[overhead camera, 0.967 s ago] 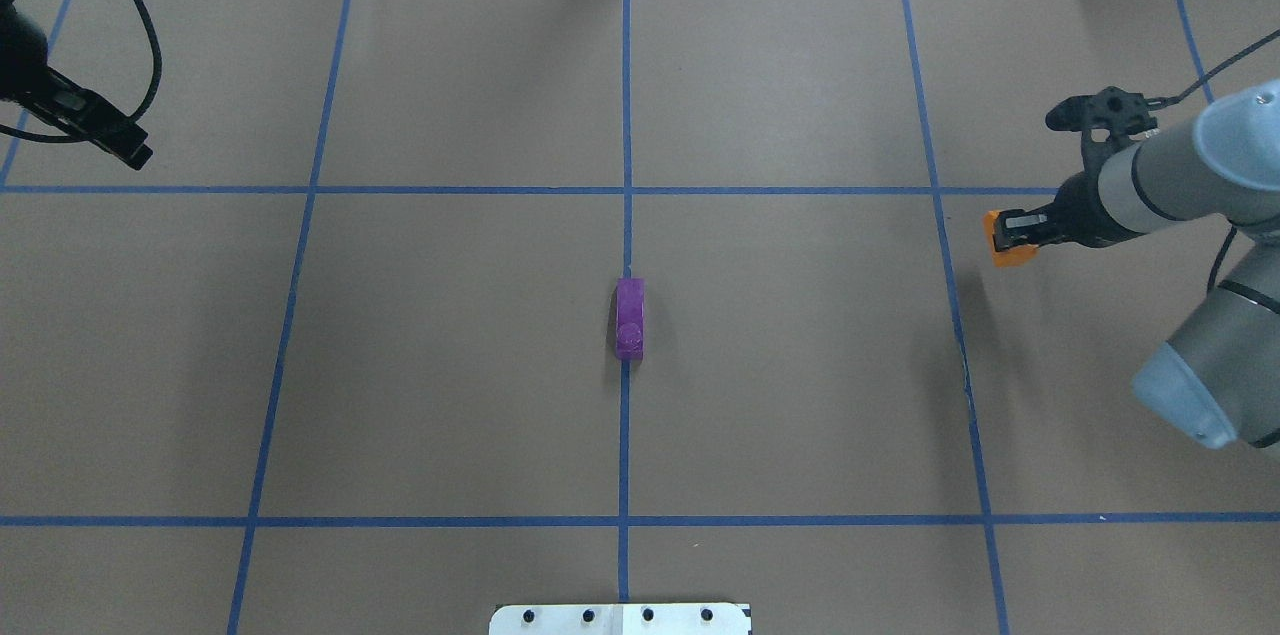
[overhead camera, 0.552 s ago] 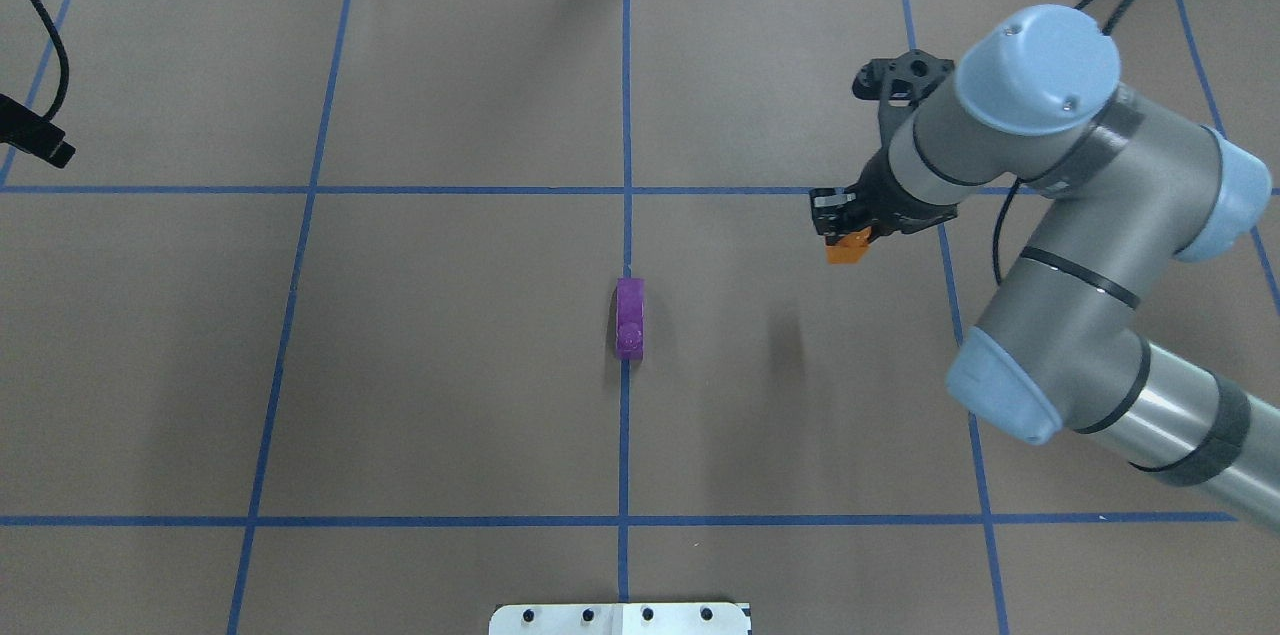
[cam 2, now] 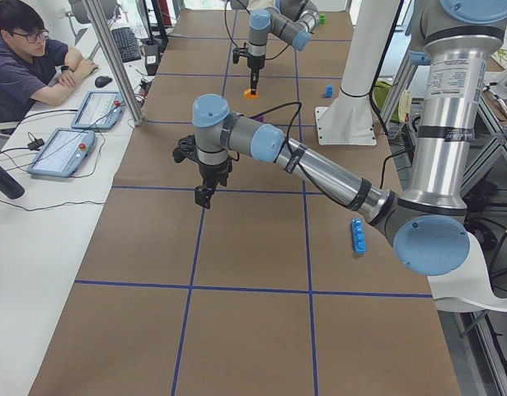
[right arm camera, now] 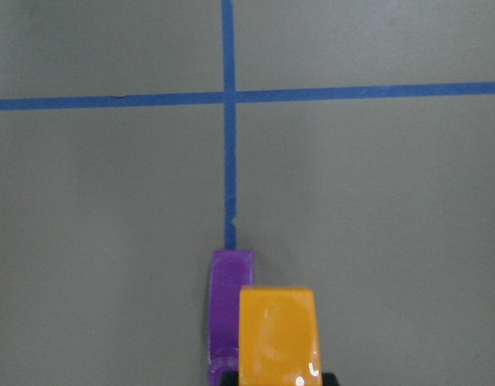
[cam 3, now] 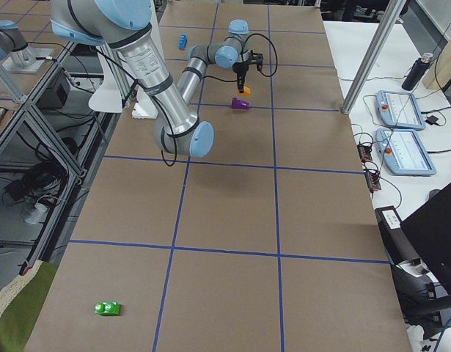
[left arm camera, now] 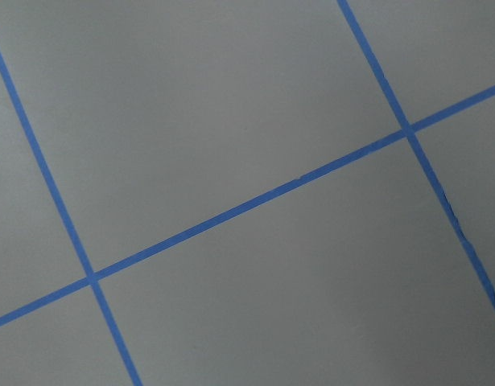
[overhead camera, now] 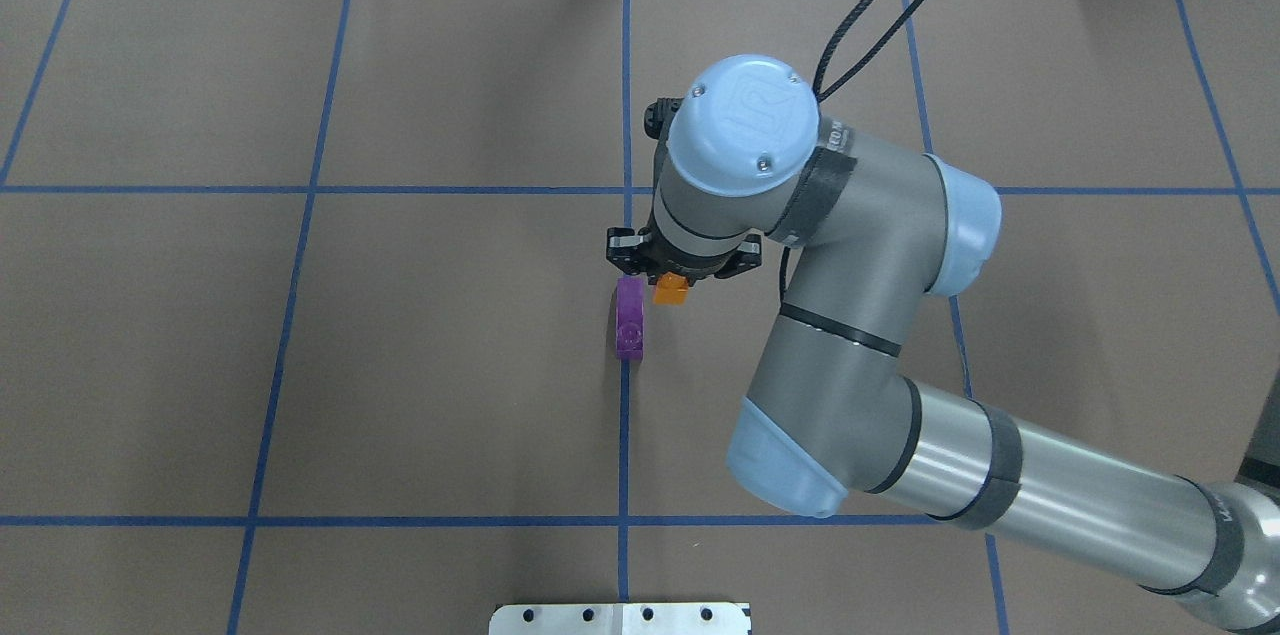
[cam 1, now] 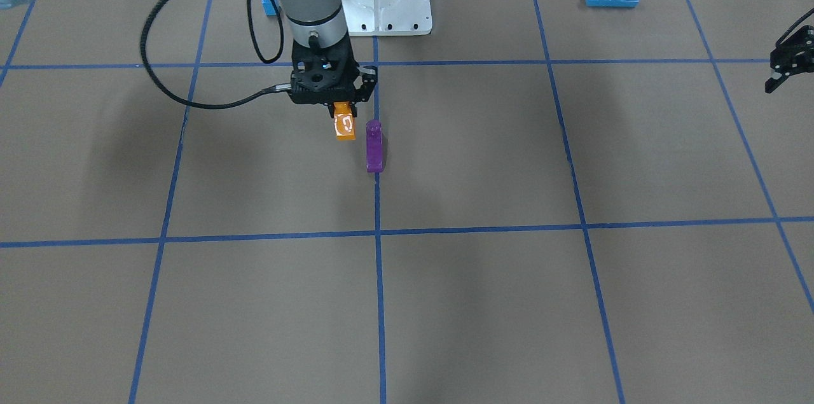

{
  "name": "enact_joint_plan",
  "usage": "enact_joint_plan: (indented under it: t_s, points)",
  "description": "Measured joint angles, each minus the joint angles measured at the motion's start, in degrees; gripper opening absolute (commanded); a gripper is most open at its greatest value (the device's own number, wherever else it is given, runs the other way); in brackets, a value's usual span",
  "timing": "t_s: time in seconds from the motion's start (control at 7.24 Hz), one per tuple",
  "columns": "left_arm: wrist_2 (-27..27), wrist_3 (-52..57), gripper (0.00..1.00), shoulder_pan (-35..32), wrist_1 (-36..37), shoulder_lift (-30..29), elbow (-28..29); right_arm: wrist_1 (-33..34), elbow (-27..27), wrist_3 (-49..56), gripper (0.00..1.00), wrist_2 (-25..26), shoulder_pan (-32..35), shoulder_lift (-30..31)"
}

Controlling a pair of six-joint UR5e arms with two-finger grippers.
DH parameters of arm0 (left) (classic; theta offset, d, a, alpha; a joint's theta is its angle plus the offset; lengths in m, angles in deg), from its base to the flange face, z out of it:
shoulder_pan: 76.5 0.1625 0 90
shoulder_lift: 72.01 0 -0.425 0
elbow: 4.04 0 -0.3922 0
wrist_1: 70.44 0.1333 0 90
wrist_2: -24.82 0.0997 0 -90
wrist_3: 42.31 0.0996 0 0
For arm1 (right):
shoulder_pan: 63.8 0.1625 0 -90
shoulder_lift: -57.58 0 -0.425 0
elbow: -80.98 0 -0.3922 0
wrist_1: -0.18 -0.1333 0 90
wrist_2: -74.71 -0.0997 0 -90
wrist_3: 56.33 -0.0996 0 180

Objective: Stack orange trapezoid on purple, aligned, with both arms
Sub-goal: 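Carry the orange trapezoid with the right gripper over the purple block, then align and lower the orange trapezoid onto the purple block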

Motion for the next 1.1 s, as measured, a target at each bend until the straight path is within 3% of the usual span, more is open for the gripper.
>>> enact_joint_plan:
  t_s: [0.28,1.1]
  points:
    - [-0.3,0.5,1.00,-0.5,0.0,0.6,-0.1,0.1,3.8,-1.1,0.00,0.8,-2.2,-2.5]
    - [-0.4,0.1,1.00,-0.4,-0.2,0.7,0.2,1.4,5.6,-1.6,0.00,0.9,-3.8,-2.7]
